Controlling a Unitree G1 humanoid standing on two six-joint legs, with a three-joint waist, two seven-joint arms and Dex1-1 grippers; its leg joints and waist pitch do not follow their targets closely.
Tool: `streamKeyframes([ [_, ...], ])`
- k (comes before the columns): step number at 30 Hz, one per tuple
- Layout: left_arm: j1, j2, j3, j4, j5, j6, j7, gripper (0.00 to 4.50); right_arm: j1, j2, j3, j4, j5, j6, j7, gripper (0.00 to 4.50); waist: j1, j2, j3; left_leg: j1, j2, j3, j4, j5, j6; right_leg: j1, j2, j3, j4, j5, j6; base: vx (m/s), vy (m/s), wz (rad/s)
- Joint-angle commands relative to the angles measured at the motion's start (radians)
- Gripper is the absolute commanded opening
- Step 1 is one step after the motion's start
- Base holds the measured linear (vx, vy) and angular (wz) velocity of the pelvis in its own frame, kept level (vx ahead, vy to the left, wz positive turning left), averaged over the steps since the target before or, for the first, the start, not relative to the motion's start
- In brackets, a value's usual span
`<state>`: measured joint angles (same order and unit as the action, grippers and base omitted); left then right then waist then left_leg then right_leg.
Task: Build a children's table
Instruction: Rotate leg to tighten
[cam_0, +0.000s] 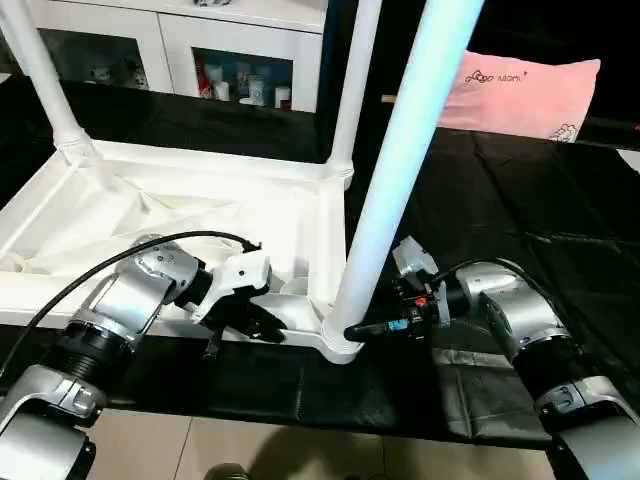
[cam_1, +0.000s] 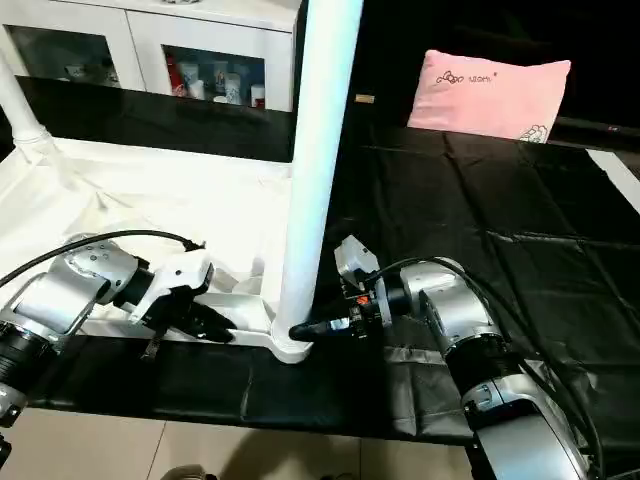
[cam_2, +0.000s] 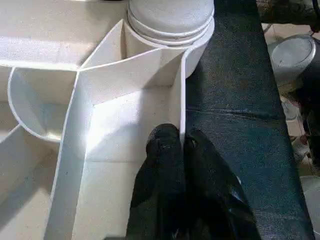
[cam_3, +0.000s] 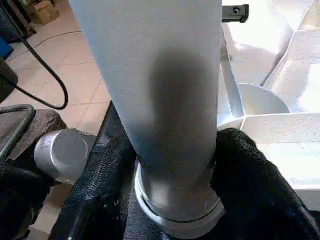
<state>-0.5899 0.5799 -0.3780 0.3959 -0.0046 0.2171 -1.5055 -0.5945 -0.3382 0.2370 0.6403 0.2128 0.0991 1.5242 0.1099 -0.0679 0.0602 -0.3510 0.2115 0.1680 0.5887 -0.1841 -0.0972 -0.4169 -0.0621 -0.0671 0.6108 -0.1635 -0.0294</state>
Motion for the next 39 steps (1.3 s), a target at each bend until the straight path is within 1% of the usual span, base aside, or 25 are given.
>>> streamKeyframes([
  [1, 0.009, -0.009, -0.038, -0.019, 0.002, 0.006, -0.033, 0.0, -0.015, -0.006, 0.001, -0.003, 0.009, 0.011, 0.029, 2.1, -0.004, 0.012, -0.069, 0.004, 0.023, 0.006, -0.067, -0.176, 0.024, 0.059, -0.071, 0.046, -0.065, -0.263, -0.196, 0.0, 0.0, 0.0],
  [2, 0.008, -0.01, -0.037, -0.016, 0.004, 0.011, -0.028, 0.0, -0.011, -0.006, 0.001, -0.006, 0.011, 0.012, 0.03, 2.1, -0.004, 0.011, -0.069, 0.004, 0.022, 0.005, -0.067, -0.18, 0.023, 0.059, -0.07, 0.046, -0.065, -0.269, -0.195, 0.0, 0.0, 0.0],
  [6, -0.008, -0.048, -0.015, 0.006, -0.005, 0.066, 0.026, 0.0, 0.017, 0.0, -0.016, -0.045, 0.039, 0.039, 0.021, 2.05, -0.002, 0.018, -0.07, 0.006, 0.023, 0.005, -0.067, -0.182, 0.019, 0.06, -0.07, 0.045, -0.064, -0.254, -0.201, 0.0, 0.0, 0.0],
  [8, -0.012, -0.057, -0.01, 0.01, -0.007, 0.075, 0.041, 0.0, 0.023, 0.003, -0.023, -0.053, 0.048, 0.046, 0.013, 2.04, -0.001, 0.016, -0.069, 0.006, 0.023, 0.006, -0.067, -0.186, 0.02, 0.06, -0.069, 0.046, -0.067, -0.256, -0.202, 0.0, 0.0, 0.0],
  [10, -0.026, -0.097, 0.009, 0.028, -0.011, 0.117, 0.105, 0.0, 0.039, 0.023, -0.041, -0.075, 0.048, 0.083, -0.068, 2.03, 0.002, 0.018, -0.068, 0.01, 0.023, 0.006, -0.067, -0.198, 0.019, 0.057, -0.068, 0.046, -0.069, -0.263, -0.201, 0.0, 0.0, 0.0],
  [12, -0.041, -0.139, 0.03, 0.049, -0.013, 0.148, 0.173, 0.0, 0.051, 0.048, -0.052, -0.085, 0.029, 0.111, -0.17, 2.02, -0.001, 0.02, -0.065, 0.011, 0.02, 0.005, -0.068, -0.223, 0.009, 0.054, -0.069, 0.045, -0.073, -0.306, -0.193, 0.0, 0.0, 0.0],
  [14, -0.059, -0.182, 0.053, 0.076, -0.009, 0.175, 0.252, 0.0, 0.056, 0.078, -0.061, -0.084, 0.002, 0.137, -0.28, 2.02, -0.008, 0.015, -0.064, 0.008, 0.015, -0.002, -0.07, -0.25, -0.005, 0.06, -0.073, 0.041, -0.085, -0.417, -0.15, 0.0, 0.0, 0.0],
  [15, -0.081, -0.221, 0.071, 0.104, -0.005, 0.202, 0.317, 0.0, 0.053, 0.115, -0.071, -0.074, -0.021, 0.162, -0.385, 2.01, -0.016, 0.013, -0.06, 0.006, 0.014, -0.002, -0.072, -0.244, -0.013, 0.055, -0.069, 0.041, -0.087, -0.446, -0.131, 0.0, 0.0, 0.0],
  [16, -0.093, -0.243, 0.081, 0.118, -0.002, 0.218, 0.351, 0.0, 0.051, 0.136, -0.078, -0.069, -0.033, 0.177, -0.443, 2.01, -0.017, 0.014, -0.059, 0.011, 0.012, -0.002, -0.07, -0.255, -0.016, 0.051, -0.071, 0.039, -0.094, -0.475, -0.122, 0.0, 0.0, 0.0],
  [17, -0.112, -0.274, 0.099, 0.142, 0.0, 0.235, 0.406, 0.0, 0.045, 0.166, -0.086, -0.054, -0.051, 0.18, -0.522, 1.99, -0.026, 0.008, -0.062, 0.011, 0.009, -0.005, -0.068, -0.262, -0.018, 0.054, -0.075, 0.037, -0.098, -0.521, -0.102, 0.0, 0.0, 0.0],
  [18, -0.121, -0.287, 0.105, 0.151, 0.0, 0.242, 0.425, 0.0, 0.038, 0.184, -0.093, -0.041, -0.056, 0.187, -0.566, 1.99, -0.03, 0.008, -0.061, 0.004, 0.008, -0.006, -0.07, -0.252, -0.019, 0.058, -0.075, 0.035, -0.099, -0.535, -0.092, 0.0, 0.0, 0.0],
  [19, -0.142, -0.318, 0.118, 0.172, 0.001, 0.259, 0.468, 0.0, 0.025, 0.225, -0.109, -0.018, -0.069, 0.205, -0.665, 1.98, -0.038, 0.007, -0.063, 0.001, 0.006, -0.009, -0.069, -0.245, -0.021, 0.057, -0.075, 0.033, -0.102, -0.556, -0.07, 0.0, 0.0, 0.0],
  [20, -0.15, -0.33, 0.126, 0.18, 0.0, 0.266, 0.489, 0.0, 0.019, 0.24, -0.117, -0.009, -0.072, 0.211, -0.701, 1.97, -0.04, 0.006, -0.064, 0.003, 0.004, -0.008, -0.068, -0.246, -0.018, 0.055, -0.075, 0.033, -0.105, -0.559, -0.068, 0.0, 0.0, 0.0],
  [22, -0.182, -0.369, 0.15, 0.213, 0.0, 0.283, 0.558, 0.0, -0.016, 0.298, -0.151, 0.046, -0.075, 0.235, -0.846, 1.96, -0.051, 0.008, -0.064, 0.005, 0.002, -0.007, -0.065, -0.243, -0.008, 0.052, -0.073, 0.034, -0.106, -0.546, -0.077, 0.0, 0.0, 0.0],
  [23, -0.199, -0.387, 0.164, 0.232, 0.0, 0.283, 0.601, 0.0, -0.037, 0.324, -0.162, 0.08, -0.079, 0.229, -0.914, 1.96, -0.055, 0.015, -0.065, 0.004, 0.004, -0.008, -0.067, -0.245, -0.009, 0.05, -0.073, 0.035, -0.105, -0.527, -0.088, 0.0, 0.0, 0.0],
  [24, -0.207, -0.396, 0.171, 0.243, 0.0, 0.284, 0.622, 0.0, -0.05, 0.339, -0.17, 0.101, -0.078, 0.228, -0.952, 1.96, -0.058, 0.014, -0.066, 0.006, 0.005, -0.009, -0.067, -0.249, -0.012, 0.049, -0.072, 0.034, -0.102, -0.518, -0.094, 0.0, 0.0, 0.0],
  [26, -0.23, -0.418, 0.187, 0.268, 0.0, 0.284, 0.679, 0.0, -0.094, 0.385, -0.199, 0.17, -0.068, 0.206, -1.06, 1.96, -0.061, 0.016, -0.07, 0.004, 0.007, -0.009, -0.068, -0.236, -0.012, 0.053, -0.071, 0.037, -0.093, -0.443, -0.12, 0.0, 0.0, 0.0],
  [27, -0.235, -0.422, 0.19, 0.274, 0.006, 0.283, 0.691, 0.0, -0.102, 0.397, -0.205, 0.18, -0.075, 0.193, -1.082, 1.96, -0.061, 0.016, -0.07, 0.005, 0.008, -0.007, -0.068, -0.233, -0.011, 0.052, -0.07, 0.038, -0.092, -0.418, -0.127, 0.0, 0.0, 0.0],
  [29, -0.24, -0.431, 0.195, 0.283, 0.016, 0.285, 0.705, 0.0, -0.121, 0.424, -0.225, 0.196, -0.083, 0.154, -1.126, 1.96, -0.059, 0.016, -0.076, 0.0, 0.01, -0.003, -0.066, -0.182, 0.001, 0.057, -0.068, 0.043, -0.077, -0.275, -0.165, 0.0, 0.0, 0.0],
  [30, -0.242, -0.433, 0.196, 0.285, 0.019, 0.287, 0.712, 0.0, -0.126, 0.434, -0.238, 0.198, -0.087, 0.146, -1.148, 2.31, -0.059, 0.015, -0.076, -0.001, 0.009, -0.002, -0.066, -0.17, 0.003, 0.059, -0.068, 0.044, -0.072, -0.247, -0.173, 0.0, 0.0, 0.0],
  [31, -0.239, -0.432, 0.191, 0.285, 0.024, 0.285, 0.711, 0.0, -0.127, 0.439, -0.246, 0.197, -0.091, 0.134, -1.166, 2.65, -0.057, 0.014, -0.079, -0.004, 0.008, -0.001, -0.065, -0.135, 0.012, 0.064, -0.067, 0.045, -0.066, -0.187, -0.186, 0.0, 0.0, 0.0],
  [33, -0.231, -0.426, 0.185, 0.283, 0.032, 0.282, 0.709, 0.0, -0.123, 0.441, -0.258, 0.191, -0.096, 0.119, -1.182, 2.75, -0.056, 0.015, -0.078, -0.005, 0.008, 0.001, -0.065, -0.113, 0.025, 0.067, -0.067, 0.045, -0.061, -0.14, -0.199, 0.0, 0.0, 0.0],
  [35, -0.223, -0.415, 0.18, 0.287, 0.034, 0.271, 0.703, 0.0, -0.107, 0.424, -0.254, 0.174, -0.096, 0.089, -1.161, 3.01, -0.054, 0.02, -0.074, -0.003, 0.008, 0.002, -0.066, -0.138, 0.027, 0.067, -0.069, 0.045, -0.067, -0.172, -0.199, 0.0, 0.0, 0.0],
  [36, -0.222, -0.413, 0.18, 0.287, 0.034, 0.269, 0.702, 0.0, -0.104, 0.422, -0.252, 0.171, -0.097, 0.086, -1.158, 3.09, -0.053, 0.019, -0.073, -0.003, 0.009, 0.002, -0.067, -0.146, 0.026, 0.066, -0.069, 0.046, -0.07, -0.185, -0.196, 0.0, 0.0, 0.0],
  [39, -0.22, -0.401, 0.177, 0.295, 0.035, 0.254, 0.697, 0.0, -0.083, 0.402, -0.238, 0.145, -0.096, 0.053, -1.116, 3.2, -0.053, 0.024, -0.071, 0.001, 0.011, 0.001, -0.069, -0.182, 0.016, 0.064, -0.069, 0.046, -0.074, -0.226, -0.188, 0.0, 0.0, 0.0],
])
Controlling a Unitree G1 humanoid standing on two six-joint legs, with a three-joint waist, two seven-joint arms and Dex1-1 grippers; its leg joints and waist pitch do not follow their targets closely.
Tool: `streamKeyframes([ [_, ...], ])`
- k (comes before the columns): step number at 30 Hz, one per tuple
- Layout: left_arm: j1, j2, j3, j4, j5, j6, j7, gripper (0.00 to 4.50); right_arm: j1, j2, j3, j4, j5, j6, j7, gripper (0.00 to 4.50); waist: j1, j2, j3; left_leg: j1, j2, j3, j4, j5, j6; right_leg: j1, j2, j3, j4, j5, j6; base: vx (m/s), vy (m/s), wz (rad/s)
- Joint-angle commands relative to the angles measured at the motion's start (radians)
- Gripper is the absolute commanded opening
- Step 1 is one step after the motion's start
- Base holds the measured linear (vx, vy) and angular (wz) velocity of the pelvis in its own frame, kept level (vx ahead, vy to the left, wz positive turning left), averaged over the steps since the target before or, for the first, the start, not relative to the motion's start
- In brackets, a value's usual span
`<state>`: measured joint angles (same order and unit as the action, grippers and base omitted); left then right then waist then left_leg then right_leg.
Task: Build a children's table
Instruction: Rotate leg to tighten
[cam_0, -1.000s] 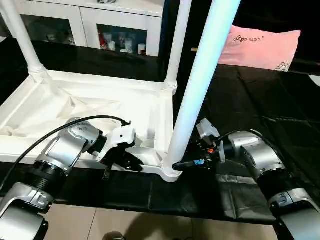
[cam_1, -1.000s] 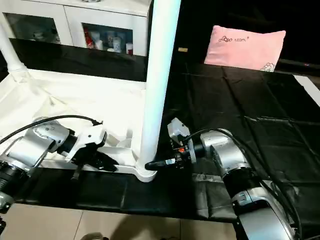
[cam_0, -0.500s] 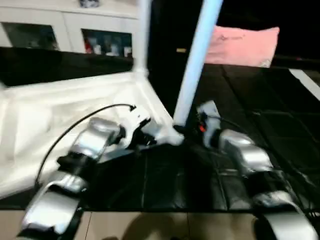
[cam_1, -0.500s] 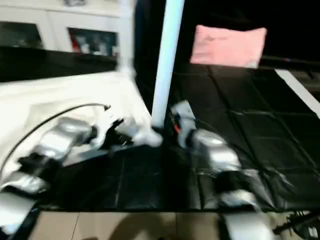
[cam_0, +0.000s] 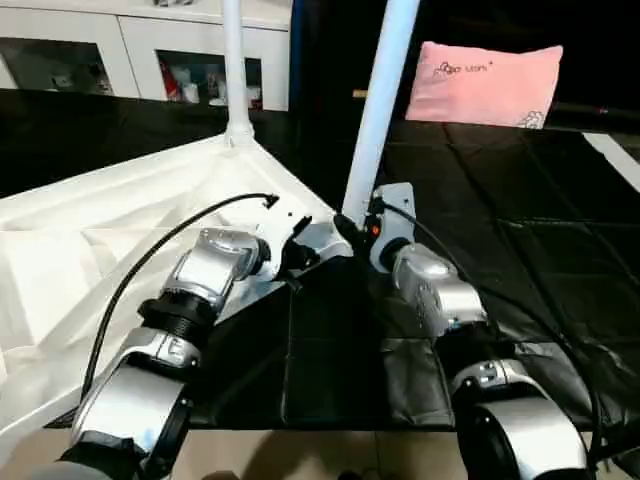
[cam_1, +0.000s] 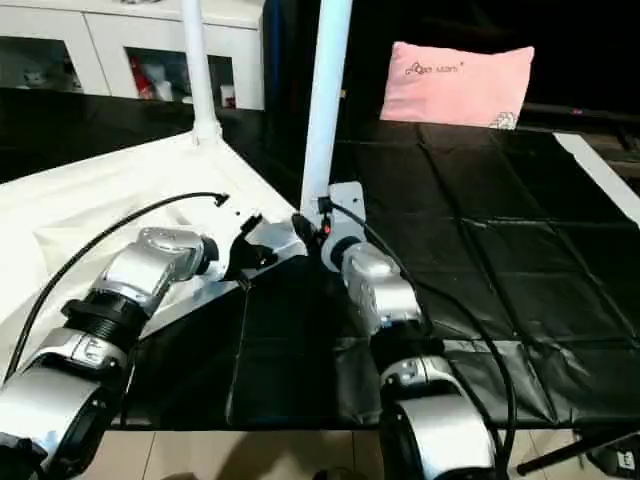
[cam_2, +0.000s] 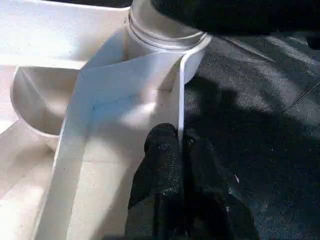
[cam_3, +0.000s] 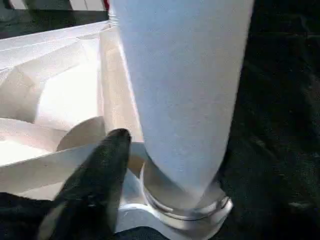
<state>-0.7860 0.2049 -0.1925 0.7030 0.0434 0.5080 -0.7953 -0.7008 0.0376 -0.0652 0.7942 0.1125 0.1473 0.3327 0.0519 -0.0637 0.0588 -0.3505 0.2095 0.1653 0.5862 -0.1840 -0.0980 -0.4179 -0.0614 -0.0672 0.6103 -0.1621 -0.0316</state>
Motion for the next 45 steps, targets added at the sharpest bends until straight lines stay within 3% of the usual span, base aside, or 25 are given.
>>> streamKeyframes([
  [1, -0.022, -0.011, -0.013, -0.009, -0.01, -0.053, -0.028, 0.0, 0.047, 0.002, 0.07, -0.049, 0.006, 0.0, 0.118, 3.45, 0.007, 0.018, -0.069, 0.0, 0.012, 0.004, -0.066, -0.184, 0.018, 0.066, -0.068, 0.046, -0.076, -0.229, -0.182, 0.0, 0.0, 0.0],
  [5, -0.013, 0.016, -0.029, -0.012, -0.001, -0.083, -0.07, 0.0, 0.084, -0.052, 0.074, -0.112, 0.009, -0.003, 0.189, 3.72, 0.012, 0.016, -0.072, -0.003, 0.013, 0.004, -0.066, -0.162, 0.029, 0.07, -0.069, 0.047, -0.069, -0.182, -0.19, 0.0, 0.0, 0.0],
  [9, 0.022, 0.075, -0.061, -0.046, -0.004, -0.116, -0.184, 0.0, 0.144, -0.201, 0.086, -0.216, 0.024, -0.005, 0.365, 3.98, 0.016, 0.017, -0.07, -0.003, 0.013, 0.005, -0.064, -0.161, 0.04, 0.072, -0.069, 0.048, -0.07, -0.181, -0.195, 0.0, 0.0, 0.0],
  [12, 0.038, 0.1, -0.075, -0.062, -0.014, -0.127, -0.242, 0.0, 0.169, -0.266, 0.088, -0.26, 0.043, 0.0, 0.459, 4.33, 0.02, 0.016, -0.069, 0.0, 0.014, 0.005, -0.063, -0.174, 0.043, 0.07, -0.069, 0.047, -0.074, -0.208, -0.195, 0.0, 0.0, 0.0],
  [16, 0.061, 0.155, -0.112, -0.083, -0.022, -0.19, -0.371, 0.0, 0.204, -0.381, 0.112, -0.328, 0.064, -0.014, 0.655, 4.45, 0.034, 0.014, -0.065, 0.002, 0.017, 0.004, -0.066, -0.204, 0.047, 0.067, -0.071, 0.046, -0.083, -0.298, -0.167, 0.0, 0.0, 0.0],
  [22, 0.083, 0.215, -0.151, -0.12, -0.038, -0.262, -0.536, 0.0, 0.215, -0.455, 0.188, -0.37, 0.102, -0.003, 0.892, 4.45, 0.039, 0.019, -0.067, 0.003, 0.019, 0.004, -0.065, -0.205, 0.049, 0.064, -0.069, 0.045, -0.077, -0.259, -0.188, 0.0, 0.0, 0.0],
  [29, 0.102, 0.268, -0.207, -0.184, -0.05, -0.303, -0.698, 0.0, 0.168, -0.465, 0.267, -0.309, 0.078, -0.022, 1.046, 4.45, 0.048, 0.016, -0.066, 0.005, 0.024, 0.006, -0.065, -0.211, 0.038, 0.061, -0.07, 0.044, -0.073, -0.261, -0.206, 0.0, 0.0, 0.0],
  [32, 0.102, 0.277, -0.226, -0.191, -0.041, -0.321, -0.731, 0.0, 0.147, -0.46, 0.287, -0.286, 0.077, -0.023, 1.085, 4.09, 0.055, 0.014, -0.064, 0.009, 0.026, 0.007, -0.066, -0.221, 0.029, 0.057, -0.072, 0.046, -0.076, -0.301, -0.194, 0.0, 0.0, 0.0],
  [40, 0.106, 0.279, -0.25, -0.224, -0.04, -0.33, -0.761, 0.0, 0.124, -0.461, 0.337, -0.269, 0.083, -0.022, 1.196, 3.43, 0.059, 0.01, -0.067, 0.002, 0.025, 0.007, -0.064, -0.188, 0.032, 0.062, -0.072, 0.045, -0.068, -0.259, -0.195, 0.0, 0.0, 0.0],
  [45, 0.107, 0.282, -0.258, -0.227, -0.042, -0.338, -0.77, 0.0, 0.117, -0.465, 0.352, -0.254, 0.079, -0.034, 1.23, 3.13, 0.059, 0.01, -0.067, 0.003, 0.025, 0.007, -0.064, -0.188, 0.031, 0.062, -0.072, 0.045, -0.07, -0.28, -0.187, 0.0, 0.0, 0.0],
])
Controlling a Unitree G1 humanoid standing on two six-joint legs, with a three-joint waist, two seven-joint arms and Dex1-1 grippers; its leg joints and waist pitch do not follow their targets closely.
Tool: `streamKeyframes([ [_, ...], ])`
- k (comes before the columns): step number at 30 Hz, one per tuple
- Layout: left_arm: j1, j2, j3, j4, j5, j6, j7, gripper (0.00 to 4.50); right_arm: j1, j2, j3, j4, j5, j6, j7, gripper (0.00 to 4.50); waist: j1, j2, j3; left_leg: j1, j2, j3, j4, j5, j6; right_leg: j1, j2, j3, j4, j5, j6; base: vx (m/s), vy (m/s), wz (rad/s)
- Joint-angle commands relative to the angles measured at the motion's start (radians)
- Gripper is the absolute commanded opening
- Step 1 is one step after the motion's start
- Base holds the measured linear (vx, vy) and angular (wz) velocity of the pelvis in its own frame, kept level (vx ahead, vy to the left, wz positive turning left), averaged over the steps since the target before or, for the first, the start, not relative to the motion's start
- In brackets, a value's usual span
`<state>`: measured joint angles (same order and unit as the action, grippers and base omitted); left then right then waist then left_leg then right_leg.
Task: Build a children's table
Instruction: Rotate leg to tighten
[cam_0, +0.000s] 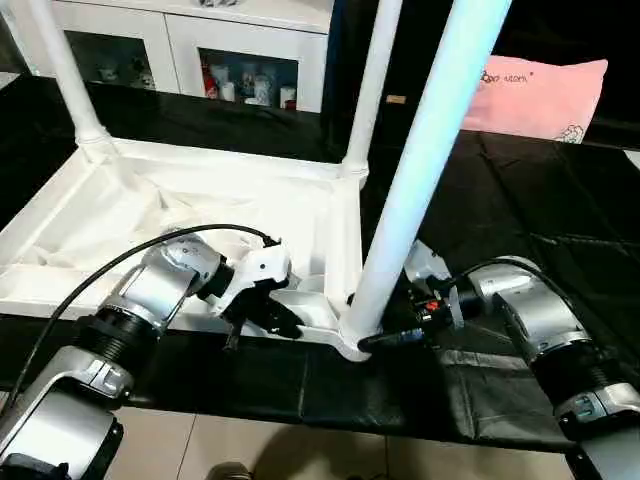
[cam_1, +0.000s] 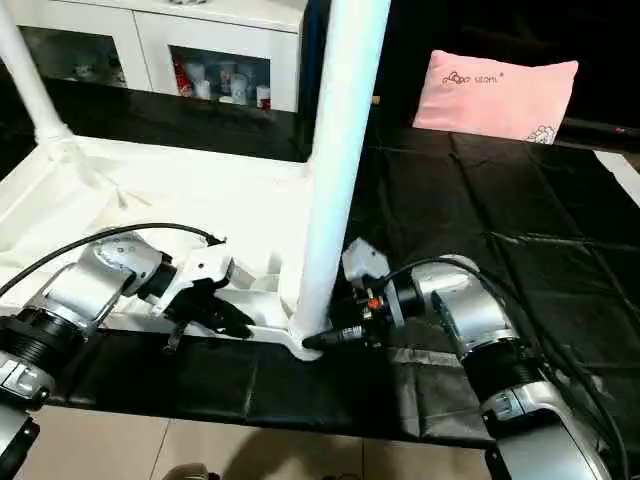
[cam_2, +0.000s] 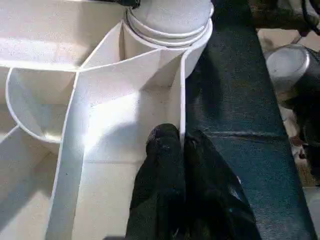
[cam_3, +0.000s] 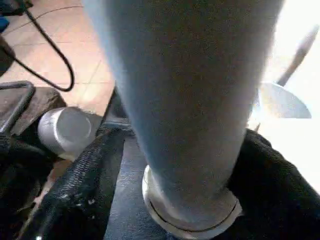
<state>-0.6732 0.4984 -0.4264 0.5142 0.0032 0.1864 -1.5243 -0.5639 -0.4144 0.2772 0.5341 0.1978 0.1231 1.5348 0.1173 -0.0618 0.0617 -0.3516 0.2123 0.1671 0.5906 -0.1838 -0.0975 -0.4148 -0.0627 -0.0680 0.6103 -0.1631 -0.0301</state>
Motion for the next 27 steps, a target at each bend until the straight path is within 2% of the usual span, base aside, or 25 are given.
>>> streamKeyframes([
  [1, -0.005, -0.011, -0.025, -0.036, -0.001, -0.02, -0.041, 0.0, -0.021, -0.013, 0.011, 0.011, -0.007, -0.014, 0.031, 2.98, -0.006, 0.007, -0.069, 0.004, 0.022, 0.006, -0.068, -0.19, 0.03, 0.058, -0.071, 0.045, -0.071, -0.283, -0.188, 0.0, 0.0, 0.0],
  [8, -0.004, -0.008, -0.025, -0.03, 0.003, -0.024, -0.033, 0.0, -0.019, -0.011, 0.015, 0.018, -0.009, -0.02, 0.041, 2.31, -0.006, 0.009, -0.071, 0.004, 0.022, 0.005, -0.067, -0.186, 0.028, 0.059, -0.07, 0.045, -0.069, -0.275, -0.189, 0.0, 0.0, 0.0],
  [16, -0.009, -0.014, -0.021, -0.015, 0.008, -0.021, -0.008, 0.0, -0.011, -0.004, 0.012, 0.011, 0.001, -0.013, 0.044, 2.07, -0.006, 0.008, -0.071, 0.004, 0.021, 0.006, -0.067, -0.185, 0.03, 0.059, -0.069, 0.045, -0.069, -0.275, -0.189, 0.0, 0.0, 0.0],
  [20, -0.008, -0.021, -0.004, -0.008, 0.005, 0.005, 0.024, 0.0, 0.002, 0.013, -0.012, -0.013, 0.027, 0.022, 0.008, 2.04, -0.006, 0.01, -0.07, 0.005, 0.021, 0.006, -0.067, -0.192, 0.027, 0.059, -0.069, 0.045, -0.072, -0.288, -0.186, 0.0, 0.0, 0.0],
  [22, -0.014, -0.045, 0.03, 0.002, -0.008, 0.03, 0.083, 0.0, 0.007, 0.043, -0.037, -0.009, 0.009, 0.034, -0.111, 2.04, -0.007, 0.011, -0.069, 0.005, 0.02, 0.005, -0.068, -0.201, 0.018, 0.058, -0.07, 0.045, -0.074, -0.316, -0.176, 0.0, 0.0, 0.0],
  [25, -0.028, -0.09, 0.081, 0.006, -0.026, 0.107, 0.19, 0.0, 0.013, 0.1, -0.073, 0.002, -0.031, 0.073, -0.325, 2.04, -0.018, 0.008, -0.068, 0.004, 0.014, 0.001, -0.07, -0.219, -0.004, 0.058, -0.069, 0.042, -0.08, -0.379, -0.148, 0.0, 0.0, 0.0],
  [27, -0.032, -0.105, 0.096, 0.005, -0.028, 0.136, 0.23, 0.0, 0.02, 0.121, -0.085, -0.003, -0.035, 0.089, -0.383, 2.02, -0.028, 0.008, -0.066, 0.004, 0.012, -0.001, -0.071, -0.226, -0.012, 0.057, -0.069, 0.04, -0.085, -0.422, -0.131, 0.0, 0.0, 0.0],
])
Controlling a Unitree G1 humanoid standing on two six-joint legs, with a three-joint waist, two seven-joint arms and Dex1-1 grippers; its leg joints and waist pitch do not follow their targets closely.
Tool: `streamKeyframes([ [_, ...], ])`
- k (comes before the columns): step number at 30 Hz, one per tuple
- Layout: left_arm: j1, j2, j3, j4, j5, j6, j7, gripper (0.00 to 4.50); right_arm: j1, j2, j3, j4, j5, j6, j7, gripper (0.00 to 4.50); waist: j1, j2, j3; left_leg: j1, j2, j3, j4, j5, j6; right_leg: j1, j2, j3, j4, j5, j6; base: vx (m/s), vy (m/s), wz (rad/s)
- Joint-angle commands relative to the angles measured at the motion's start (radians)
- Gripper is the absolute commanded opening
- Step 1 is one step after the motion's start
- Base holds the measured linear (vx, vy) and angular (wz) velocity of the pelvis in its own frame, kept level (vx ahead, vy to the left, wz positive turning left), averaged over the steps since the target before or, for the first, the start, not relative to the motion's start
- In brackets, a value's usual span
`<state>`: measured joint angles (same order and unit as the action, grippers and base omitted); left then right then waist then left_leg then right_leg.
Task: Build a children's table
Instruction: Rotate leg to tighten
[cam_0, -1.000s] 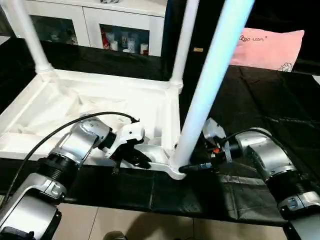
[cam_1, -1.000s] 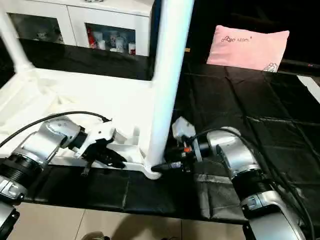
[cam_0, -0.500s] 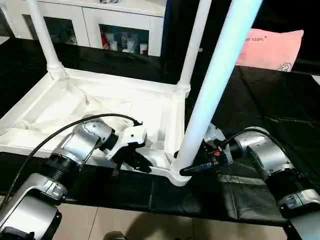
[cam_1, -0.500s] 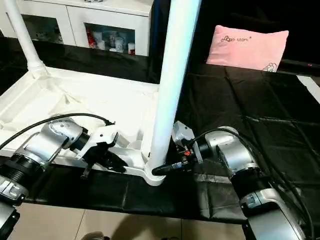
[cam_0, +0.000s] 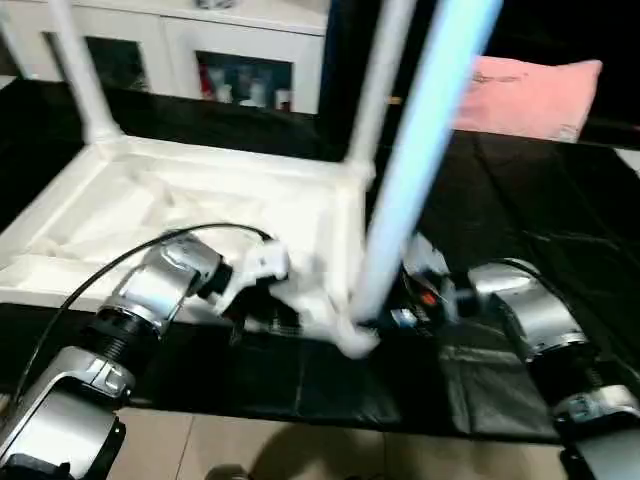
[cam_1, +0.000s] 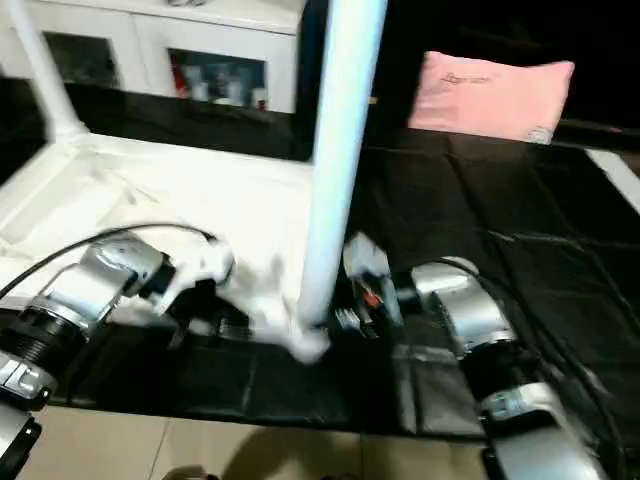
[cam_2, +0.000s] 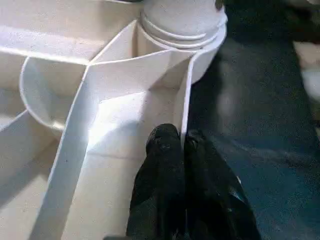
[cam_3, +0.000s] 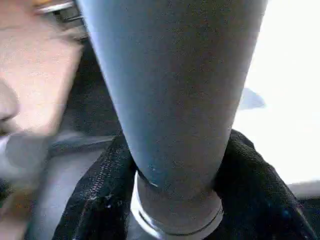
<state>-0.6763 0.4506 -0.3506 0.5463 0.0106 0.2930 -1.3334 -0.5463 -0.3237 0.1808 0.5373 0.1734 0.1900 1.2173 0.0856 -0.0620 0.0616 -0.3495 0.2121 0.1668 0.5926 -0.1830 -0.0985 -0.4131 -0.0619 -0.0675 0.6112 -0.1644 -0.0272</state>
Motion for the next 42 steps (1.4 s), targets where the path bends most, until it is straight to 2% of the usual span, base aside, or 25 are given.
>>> streamKeyframes([
  [1, -0.034, -0.087, 0.043, -0.028, -0.034, 0.077, 0.111, 0.0, 0.014, 0.076, -0.007, -0.017, -0.022, 0.053, -0.174, 2.0, -0.004, 0.008, -0.069, -0.004, 0.013, -0.003, -0.074, -0.212, -0.012, 0.061, -0.071, 0.04, -0.083, -0.415, -0.127, 0.0, 0.0, 0.0],
  [2, -0.034, -0.093, 0.047, -0.029, -0.034, 0.087, 0.126, 0.0, 0.016, 0.085, -0.01, -0.02, -0.024, 0.06, -0.196, 2.0, -0.01, 0.009, -0.068, -0.007, 0.012, -0.004, -0.074, -0.203, -0.013, 0.061, -0.069, 0.039, -0.084, -0.407, -0.123, 0.0, 0.0, 0.0],
  [3, -0.038, -0.111, 0.059, -0.027, -0.031, 0.11, 0.169, 0.0, 0.02, 0.113, -0.018, -0.024, -0.031, 0.08, -0.256, 1.99, -0.011, 0.007, -0.071, -0.004, 0.012, -0.003, -0.072, -0.196, -0.014, 0.059, -0.071, 0.04, -0.083, -0.392, -0.126, 0.0, 0.0, 0.0],
  [4, -0.043, -0.131, 0.072, -0.023, -0.028, 0.138, 0.215, 0.0, 0.02, 0.145, -0.026, -0.021, -0.039, 0.103, -0.322, 1.99, -0.021, 0.007, -0.072, -0.007, 0.009, -0.001, -0.07, -0.176, -0.006, 0.06, -0.068, 0.042, -0.079, -0.343, -0.143, 0.0, 0.0, 0.0],
  [6, -0.05, -0.153, 0.086, -0.017, -0.023, 0.163, 0.267, 0.0, 0.014, 0.176, -0.033, -0.01, -0.049, 0.12, -0.386, 1.97, -0.025, 0.012, -0.072, -0.005, 0.01, 0.0, -0.069, -0.168, -0.003, 0.059, -0.068, 0.044, -0.077, -0.317, -0.156, 0.0, 0.0, 0.0],
  [7, -0.062, -0.189, 0.106, -0.008, -0.016, 0.199, 0.348, 0.0, -0.003, 0.23, -0.046, 0.019, -0.063, 0.14, -0.494, 1.96, -0.028, 0.012, -0.073, -0.006, 0.009, 0.001, -0.069, -0.161, -0.001, 0.06, -0.067, 0.043, -0.077, -0.301, -0.162, 0.0, 0.0, 0.0],
  [12, -0.08, -0.28, 0.145, -0.007, -0.019, 0.252, 0.483, 0.0, -0.073, 0.347, -0.093, 0.125, -0.076, 0.176, -0.729, 1.96, -0.04, 0.013, -0.069, -0.002, 0.009, 0.0, -0.07, -0.191, -0.008, 0.056, -0.067, 0.043, -0.083, -0.334, -0.168, 0.0, 0.0, 0.0],
  [13, -0.083, -0.297, 0.149, -0.004, -0.017, 0.257, 0.506, 0.0, -0.092, 0.365, -0.101, 0.149, -0.081, 0.176, -0.768, 1.96, -0.042, 0.01, -0.071, -0.004, 0.008, 0.001, -0.07, -0.189, -0.005, 0.058, -0.067, 0.044, -0.082, -0.325, -0.166, 0.0, 0.0, 0.0],
  [17, -0.092, -0.319, 0.151, 0.006, -0.009, 0.261, 0.543, 0.0, -0.132, 0.397, -0.105, 0.178, -0.103, 0.156, -0.825, 1.96, -0.042, 0.013, -0.071, -0.002, 0.008, 0.002, -0.07, -0.188, 0.005, 0.058, -0.065, 0.045, -0.08, -0.285, -0.165, 0.0, 0.0, 0.0],
  [19, -0.09, -0.309, 0.15, 0.0, -0.002, 0.267, 0.543, 0.0, -0.135, 0.398, -0.105, 0.177, -0.12, 0.123, -0.827, 2.64, -0.041, 0.015, -0.071, -0.004, 0.008, 0.002, -0.071, -0.184, 0.009, 0.059, -0.066, 0.046, -0.079, -0.271, -0.165, 0.0, 0.0, 0.0],
  [20, -0.088, -0.299, 0.151, 0.001, 0.001, 0.263, 0.539, 0.0, -0.133, 0.397, -0.114, 0.174, -0.116, 0.106, -0.824, 2.66, -0.041, 0.017, -0.071, -0.004, 0.007, 0.002, -0.071, -0.182, 0.01, 0.059, -0.066, 0.046, -0.079, -0.268, -0.166, 0.0, 0.0, 0.0],
  [21, -0.087, -0.294, 0.15, 0.002, 0.002, 0.259, 0.535, 0.0, -0.13, 0.395, -0.117, 0.171, -0.113, 0.102, -0.82, 2.66, -0.041, 0.016, -0.071, -0.004, 0.008, 0.002, -0.071, -0.185, 0.01, 0.06, -0.066, 0.046, -0.079, -0.268, -0.166, 0.0, 0.0, 0.0],
  [24, -0.081, -0.273, 0.149, 0.005, 0.005, 0.229, 0.52, 0.0, -0.116, 0.38, -0.121, 0.157, -0.106, 0.082, -0.798, 3.07, -0.042, 0.019, -0.071, -0.003, 0.009, 0.0, -0.072, -0.192, 0.01, 0.06, -0.065, 0.046, -0.078, -0.259, -0.171, 0.0, 0.0, 0.0],
  [25, -0.073, -0.257, 0.149, 0.004, 0.006, 0.192, 0.508, 0.0, -0.105, 0.363, -0.113, 0.148, -0.113, 0.061, -0.776, 3.13, -0.04, 0.022, -0.073, -0.004, 0.008, 0.0, -0.071, -0.185, 0.012, 0.061, -0.066, 0.046, -0.076, -0.238, -0.176, 0.0, 0.0, 0.0],
  [27, -0.062, -0.239, 0.149, -0.003, 0.002, 0.19, 0.488, 0.0, -0.087, 0.341, -0.108, 0.126, -0.105, 0.051, -0.736, 3.19, -0.041, 0.022, -0.074, -0.004, 0.009, 0.002, -0.071, -0.178, 0.016, 0.062, -0.065, 0.047, -0.073, -0.202, -0.187, 0.0, 0.0, 0.0],
  [28, -0.053, -0.226, 0.149, -0.008, -0.001, 0.184, 0.474, 0.0, -0.07, 0.322, -0.099, 0.099, -0.096, 0.042, -0.692, 3.28, -0.04, 0.024, -0.074, -0.004, 0.008, 0.001, -0.07, -0.171, 0.022, 0.065, -0.064, 0.047, -0.072, -0.179, -0.195, 0.0, 0.0, 0.0],
  [31, -0.024, -0.182, 0.148, -0.023, -0.01, 0.159, 0.419, 0.0, -0.021, 0.254, -0.083, 0.019, -0.074, 0.032, -0.552, 3.62, -0.035, 0.024, -0.073, -0.003, 0.011, 0.003, -0.069, -0.17, 0.041, 0.066, -0.064, 0.048, -0.07, -0.147, -0.209, 0.0, 0.0, 0.0],
  [34, -0.005, -0.151, 0.148, -0.046, -0.026, 0.139, 0.361, 0.0, -0.007, 0.202, -0.082, -0.005, -0.06, 0.021, -0.473, 3.87, -0.034, 0.021, -0.071, -0.004, 0.011, 0.001, -0.071, -0.185, 0.038, 0.069, -0.066, 0.046, -0.073, -0.199, -0.208, 0.0, 0.0, 0.0],
  [35, 0.002, -0.138, 0.144, -0.054, -0.031, 0.129, 0.338, 0.0, -0.004, 0.181, -0.083, -0.008, -0.056, 0.013, -0.442, 3.87, -0.034, 0.021, -0.069, -0.003, 0.013, 0.003, -0.071, -0.198, 0.038, 0.064, -0.067, 0.047, -0.077, -0.229, -0.204, 0.0, 0.0, 0.0],
  [36, 0.008, -0.124, 0.138, -0.058, -0.033, 0.118, 0.313, 0.0, -0.003, 0.156, -0.085, -0.008, -0.055, 0.002, -0.41, 3.97, -0.035, 0.017, -0.069, -0.005, 0.013, 0.002, -0.071, -0.199, 0.037, 0.065, -0.068, 0.047, -0.078, -0.242, -0.2, 0.0, 0.0, 0.0],
  [37, 0.017, -0.102, 0.127, -0.063, -0.036, 0.095, 0.271, 0.0, -0.003, 0.119, -0.089, -0.006, -0.051, -0.011, -0.358, 4.07, -0.034, 0.02, -0.068, -0.006, 0.011, 0.003, -0.071, -0.198, 0.035, 0.065, -0.067, 0.047, -0.078, -0.26, -0.194, 0.0, 0.0, 0.0],
  [38, 0.024, -0.084, 0.12, -0.067, -0.038, 0.079, 0.238, 0.0, -0.002, 0.088, -0.092, -0.004, -0.048, -0.022, -0.315, 4.17, -0.031, 0.013, -0.068, -0.004, 0.013, 0.001, -0.07, -0.203, 0.039, 0.064, -0.07, 0.046, -0.08, -0.29, -0.185, 0.0, 0.0, 0.0],
  [39, 0.025, -0.081, 0.118, -0.068, -0.039, 0.077, 0.232, 0.0, -0.002, 0.083, -0.092, -0.004, -0.048, -0.024, -0.308, 4.17, -0.03, 0.015, -0.069, -0.003, 0.014, 0.002, -0.07, -0.201, 0.04, 0.063, -0.07, 0.047, -0.08, -0.289, -0.185, 0.0, 0.0, 0.0],
  [40, 0.031, -0.057, 0.108, -0.071, -0.042, 0.049, 0.185, 0.0, 0.001, 0.048, -0.09, -0.007, -0.042, -0.037, -0.257, 4.29, -0.028, 0.009, -0.068, -0.002, 0.015, 0.005, -0.069, -0.19, 0.042, 0.059, -0.067, 0.047, -0.077, -0.272, -0.189, 0.0, 0.0, 0.0],
  [42, 0.034, -0.044, 0.103, -0.074, -0.046, 0.039, 0.157, 0.0, 0.001, 0.03, -0.085, -0.006, -0.042, -0.048, -0.227, 4.4, -0.025, 0.012, -0.07, -0.001, 0.015, 0.005, -0.068, -0.179, 0.044, 0.059, -0.068, 0.048, -0.074, -0.252, -0.194, 0.0, 0.0, 0.0],
])
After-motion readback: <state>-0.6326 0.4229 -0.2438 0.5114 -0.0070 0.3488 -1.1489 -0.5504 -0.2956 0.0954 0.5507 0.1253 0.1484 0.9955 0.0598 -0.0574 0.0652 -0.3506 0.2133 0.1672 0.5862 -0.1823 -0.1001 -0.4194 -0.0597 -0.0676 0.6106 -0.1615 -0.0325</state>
